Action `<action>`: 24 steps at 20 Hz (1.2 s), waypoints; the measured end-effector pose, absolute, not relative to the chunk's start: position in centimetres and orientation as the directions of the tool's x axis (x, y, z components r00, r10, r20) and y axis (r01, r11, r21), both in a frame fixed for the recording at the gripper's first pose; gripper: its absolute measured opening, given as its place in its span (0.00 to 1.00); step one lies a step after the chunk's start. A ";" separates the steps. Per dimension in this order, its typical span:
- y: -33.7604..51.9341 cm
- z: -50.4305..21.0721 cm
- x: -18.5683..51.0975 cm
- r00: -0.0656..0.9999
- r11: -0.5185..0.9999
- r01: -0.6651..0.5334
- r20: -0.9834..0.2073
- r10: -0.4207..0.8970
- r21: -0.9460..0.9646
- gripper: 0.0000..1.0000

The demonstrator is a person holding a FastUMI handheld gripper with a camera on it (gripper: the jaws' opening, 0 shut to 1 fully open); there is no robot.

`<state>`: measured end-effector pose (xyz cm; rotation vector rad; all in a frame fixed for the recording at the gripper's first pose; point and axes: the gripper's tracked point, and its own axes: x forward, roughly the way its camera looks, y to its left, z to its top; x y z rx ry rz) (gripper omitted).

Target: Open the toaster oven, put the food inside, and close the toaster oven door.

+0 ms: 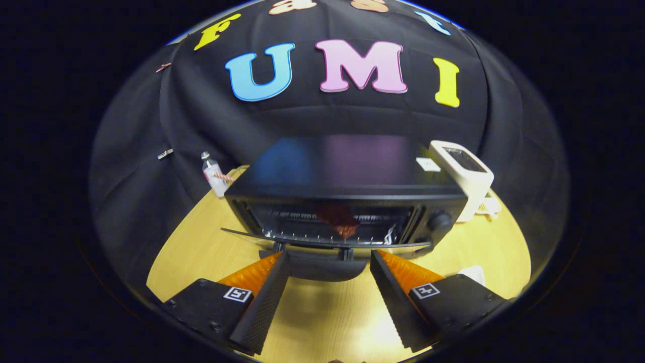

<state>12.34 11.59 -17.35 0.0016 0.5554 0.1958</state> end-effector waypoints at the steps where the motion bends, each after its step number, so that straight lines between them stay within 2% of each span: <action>1: 11.7 -16.5 12.7 0.838 0.979 -0.191 -0.508 0.200 0.070 0.99; 8: 9.4 -10.1 11.9 0.898 0.980 -0.163 -0.395 0.194 0.111 0.99; 17: 0.0 3.7 8.9 0.993 0.998 -0.062 -0.096 0.064 0.018 0.98; 24: -3.6 4.8 4.6 0.997 1.000 0.014 -0.075 -0.013 0.021 0.98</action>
